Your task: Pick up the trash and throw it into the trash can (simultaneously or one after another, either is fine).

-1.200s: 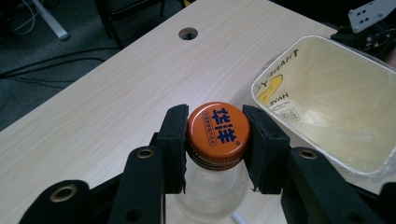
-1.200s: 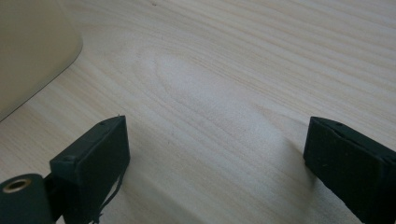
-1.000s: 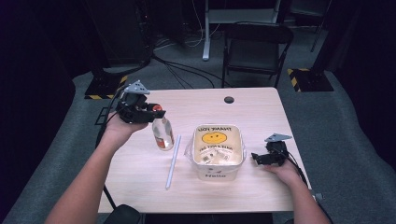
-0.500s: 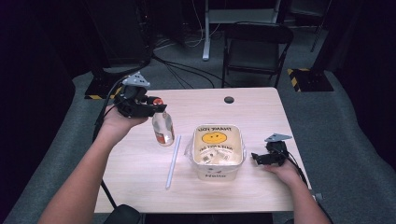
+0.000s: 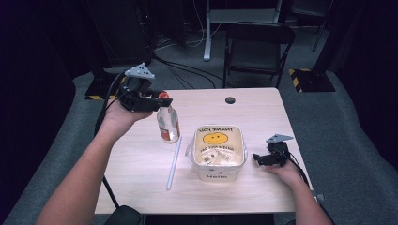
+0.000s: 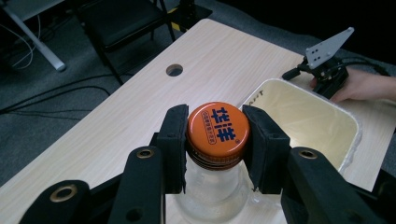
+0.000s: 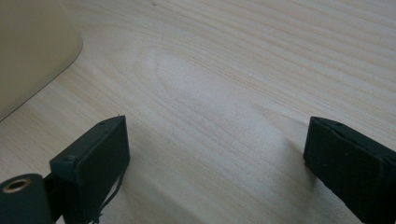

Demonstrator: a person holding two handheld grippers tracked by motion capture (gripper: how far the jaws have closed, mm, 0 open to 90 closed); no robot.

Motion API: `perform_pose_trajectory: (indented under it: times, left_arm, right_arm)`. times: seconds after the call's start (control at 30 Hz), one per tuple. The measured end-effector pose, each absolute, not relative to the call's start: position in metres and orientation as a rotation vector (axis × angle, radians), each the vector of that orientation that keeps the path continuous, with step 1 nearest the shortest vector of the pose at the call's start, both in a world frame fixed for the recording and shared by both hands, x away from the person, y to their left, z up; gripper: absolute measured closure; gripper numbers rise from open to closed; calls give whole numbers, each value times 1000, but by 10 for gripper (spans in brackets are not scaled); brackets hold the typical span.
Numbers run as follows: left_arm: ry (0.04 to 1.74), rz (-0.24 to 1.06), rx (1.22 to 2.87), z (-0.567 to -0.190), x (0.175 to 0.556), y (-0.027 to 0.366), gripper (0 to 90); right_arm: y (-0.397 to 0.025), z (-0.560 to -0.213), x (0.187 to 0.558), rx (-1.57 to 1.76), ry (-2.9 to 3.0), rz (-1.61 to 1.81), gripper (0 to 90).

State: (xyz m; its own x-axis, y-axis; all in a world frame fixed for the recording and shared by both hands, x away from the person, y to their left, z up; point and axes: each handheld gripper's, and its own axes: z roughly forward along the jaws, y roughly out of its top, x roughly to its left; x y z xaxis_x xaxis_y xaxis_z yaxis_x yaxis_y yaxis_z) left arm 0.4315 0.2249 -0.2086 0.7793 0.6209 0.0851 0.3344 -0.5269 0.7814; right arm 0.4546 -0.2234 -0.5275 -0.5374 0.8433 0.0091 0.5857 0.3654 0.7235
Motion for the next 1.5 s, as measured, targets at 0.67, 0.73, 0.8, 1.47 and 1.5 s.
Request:
perform_pose_trajectory:
  times: [0.67, 0.73, 0.8, 1.47, 1.5]
  left_arm:
    - [618, 461, 2167, -180, 433, 193, 624]
    - [611, 458, 2166, -179, 434, 190, 624]
    - [604, 452, 2165, -180, 435, 187, 624]
    - [547, 404, 2182, -188, 441, 150, 624]
    - [544, 402, 2184, -189, 442, 149, 625]
  right_arm:
    - [-224, -528, 455, 1246, 2272, 980, 62]
    - [-224, -528, 455, 1244, 2273, 980, 62]
    - [-224, -527, 455, 1244, 2273, 981, 62]
    - [-224, -528, 455, 1235, 2277, 981, 62]
    - [-224, -528, 455, 1235, 2278, 981, 62]
